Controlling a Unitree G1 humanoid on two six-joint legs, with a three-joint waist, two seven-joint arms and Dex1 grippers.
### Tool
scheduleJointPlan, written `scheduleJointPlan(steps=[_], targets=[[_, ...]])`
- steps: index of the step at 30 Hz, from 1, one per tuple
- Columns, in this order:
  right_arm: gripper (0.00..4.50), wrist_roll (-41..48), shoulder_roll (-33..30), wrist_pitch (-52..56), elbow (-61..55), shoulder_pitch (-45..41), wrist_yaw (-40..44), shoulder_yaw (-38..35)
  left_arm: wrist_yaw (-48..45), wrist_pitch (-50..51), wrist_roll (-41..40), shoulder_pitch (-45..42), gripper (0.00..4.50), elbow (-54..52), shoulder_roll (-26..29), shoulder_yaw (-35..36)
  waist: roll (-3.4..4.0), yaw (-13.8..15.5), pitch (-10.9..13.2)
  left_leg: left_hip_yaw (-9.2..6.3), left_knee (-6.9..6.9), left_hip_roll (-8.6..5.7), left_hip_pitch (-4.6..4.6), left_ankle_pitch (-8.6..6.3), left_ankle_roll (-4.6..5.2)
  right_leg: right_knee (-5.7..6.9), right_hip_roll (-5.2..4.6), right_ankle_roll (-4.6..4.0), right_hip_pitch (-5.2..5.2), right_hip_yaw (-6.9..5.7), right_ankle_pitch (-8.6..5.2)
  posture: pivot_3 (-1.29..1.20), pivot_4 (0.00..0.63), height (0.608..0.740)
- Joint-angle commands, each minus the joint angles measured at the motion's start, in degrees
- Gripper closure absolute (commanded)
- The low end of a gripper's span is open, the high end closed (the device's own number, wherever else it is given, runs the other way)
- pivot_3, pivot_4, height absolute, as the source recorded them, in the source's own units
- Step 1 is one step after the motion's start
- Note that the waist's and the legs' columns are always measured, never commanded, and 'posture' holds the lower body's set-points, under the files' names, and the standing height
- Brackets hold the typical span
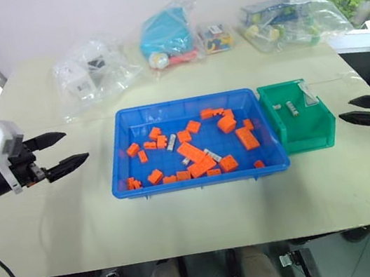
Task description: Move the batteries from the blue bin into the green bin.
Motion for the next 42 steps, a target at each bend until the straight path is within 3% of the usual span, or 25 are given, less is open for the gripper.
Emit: scheduleJointPlan(steps=[1, 17, 20, 22, 23, 34, 42], targets=[[2.05, -0.29, -0.09, -1.20, 0.11, -1.32, -0.17, -0.75, 0.80, -3.10, 1.77, 0.85, 0.00, -1.48, -0.33, 0.76, 0.02, -0.01, 0.01, 0.01, 0.00, 0.00, 0.00, 0.00, 0.00, 0.00, 0.00, 0.00, 0.00, 0.00, 0.00, 0.00, 0.150, 0.736], [2.05, -0.71, 0.50, -1.31, 0.31, -1.56, -1.52, -1.39, 0.68, -2.39, 1.83, -0.92, 0.00, 0.56, -0.25, 1.83, 0.03, 0.07, 0.02, 0.05, 0.02, -0.02, 0.00, 0.00, 0.00, 0.01, 0.00, 0.02, 0.01, 0.00, 0.01, 0.00, 0.150, 0.736], [1.28, -1.18, 0.97, -1.61, 1.26, -1.81, -2.22, -1.18, 0.58, -1.86, 1.43, -1.13, 0.00, 0.65, -0.02, 2.40, 0.03, 0.06, 0.02, 0.05, 0.03, -0.02, 0.00, 0.00, 0.00, 0.01, 0.00, 0.02, 0.01, 0.00, 0.02, 0.00, 0.150, 0.736], [0.31, -1.76, 1.01, -2.24, 1.65, -1.96, -2.68, -0.96, 0.75, -1.71, 1.44, -1.19, 0.00, 0.57, 0.00, 2.61, 0.03, 0.05, 0.02, 0.06, 0.03, -0.02, 0.00, 0.00, 0.00, 0.02, 0.00, 0.03, 0.02, 0.00, 0.02, 0.00, 0.150, 0.736], [0.07, -2.07, 0.88, -2.70, 1.80, -1.97, -2.72, -0.80, 0.87, -1.83, 1.60, -1.17, 0.00, 0.45, 0.02, 2.67, 0.03, 0.04, 0.02, 0.06, 0.03, -0.03, 0.00, 0.00, 0.00, 0.02, 0.00, 0.03, 0.02, 0.00, 0.02, 0.00, 0.150, 0.736], [0.07, -2.97, 0.99, -2.89, 3.26, -4.52, -2.55, 0.27, 1.42, -1.37, 0.72, -1.21, 0.00, -1.41, -0.55, 2.39, 0.03, 0.03, 0.02, 0.07, 0.04, -0.03, 0.01, 0.00, 0.00, 0.04, 0.02, 0.06, 0.02, 0.00, 0.04, 0.00, 0.150, 0.736], [0.07, -2.18, 8.58, 4.47, -8.60, -18.61, -4.37, 11.99, 3.41, 2.54, -2.84, 0.20, 0.00, -14.44, -2.91, -1.33, 0.10, -0.90, 0.06, 0.04, 0.05, -0.02, 0.02, 0.01, 0.00, 0.10, 0.05, 0.23, 0.02, 0.01, 0.13, 0.00, 0.150, 0.736]])
